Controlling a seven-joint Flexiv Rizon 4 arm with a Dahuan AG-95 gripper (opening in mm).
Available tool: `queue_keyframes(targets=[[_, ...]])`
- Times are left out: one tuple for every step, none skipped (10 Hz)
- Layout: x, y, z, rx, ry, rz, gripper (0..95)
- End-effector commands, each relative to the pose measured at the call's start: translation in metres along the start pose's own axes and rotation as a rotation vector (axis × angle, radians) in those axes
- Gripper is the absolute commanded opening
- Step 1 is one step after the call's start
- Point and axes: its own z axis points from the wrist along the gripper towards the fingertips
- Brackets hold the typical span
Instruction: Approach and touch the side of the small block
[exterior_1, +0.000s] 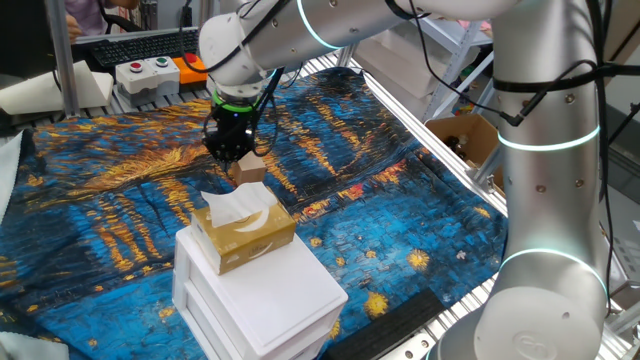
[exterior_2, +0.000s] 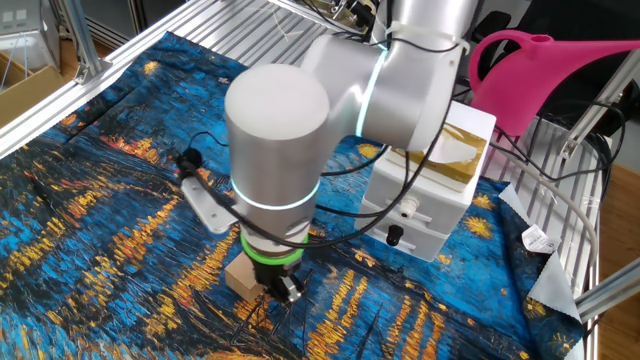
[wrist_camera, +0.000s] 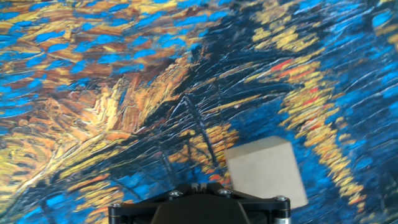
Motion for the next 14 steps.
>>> queue_keyframes(targets=[[-0.003, -0.003, 0.0, 0.0, 0.002, -0.01, 0.0], [-0.004, -0.006, 0.0, -0.001, 0.003, -0.02, 0.0], [-0.006, -0.009, 0.001, -0.004, 0.004, -0.029, 0.0], [-0.008, -0.011, 0.001, -0.006, 0.005, -0.035, 0.0], [-0.009, -0.013, 0.001, -0.008, 0.006, -0.037, 0.0], [-0.009, -0.012, 0.0, -0.008, 0.006, -0.037, 0.0], [-0.006, -0.01, -0.002, -0.006, 0.007, -0.029, 0.0], [0.001, -0.004, -0.007, -0.001, 0.006, -0.009, 0.0], [0.007, 0.001, -0.012, 0.001, 0.005, 0.003, 0.0], [0.017, 0.008, -0.021, 0.013, -0.002, 0.022, 0.0], [0.021, 0.01, -0.027, 0.021, -0.007, 0.034, 0.0], [0.029, 0.013, -0.039, 0.025, -0.002, 0.046, 0.0], [0.034, 0.014, -0.048, 0.023, 0.002, 0.055, 0.0], [0.039, 0.014, -0.053, 0.028, -0.005, 0.067, 0.0]])
